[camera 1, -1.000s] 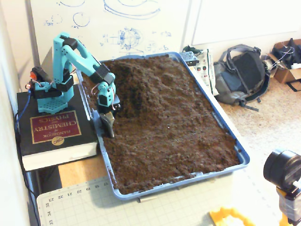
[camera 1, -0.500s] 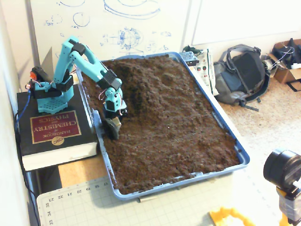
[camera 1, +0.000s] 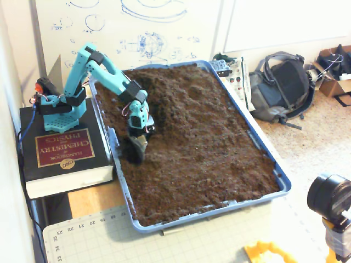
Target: Build a berm.
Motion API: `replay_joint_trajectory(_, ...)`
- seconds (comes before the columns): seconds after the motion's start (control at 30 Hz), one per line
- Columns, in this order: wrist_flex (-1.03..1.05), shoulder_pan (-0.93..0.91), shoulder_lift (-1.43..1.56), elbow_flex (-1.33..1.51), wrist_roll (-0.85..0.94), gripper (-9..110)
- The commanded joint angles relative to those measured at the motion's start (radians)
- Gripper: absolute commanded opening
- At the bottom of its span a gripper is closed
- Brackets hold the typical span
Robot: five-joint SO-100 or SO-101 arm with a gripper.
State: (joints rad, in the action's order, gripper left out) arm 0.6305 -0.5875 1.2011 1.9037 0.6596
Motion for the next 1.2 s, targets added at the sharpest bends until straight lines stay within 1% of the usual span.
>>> replay_joint_trajectory(0.0,-0.087,0.087,0.046,-0.215,-0.054,0)
replay_joint_trajectory(0.37,-0.087,0.164,0.032,-0.301,-0.074,0)
replay_joint_trajectory(1.03,-0.077,0.204,0.048,-0.397,-0.078,0)
replay_joint_trajectory(1.17,-0.074,0.241,0.049,-0.431,-0.081,0)
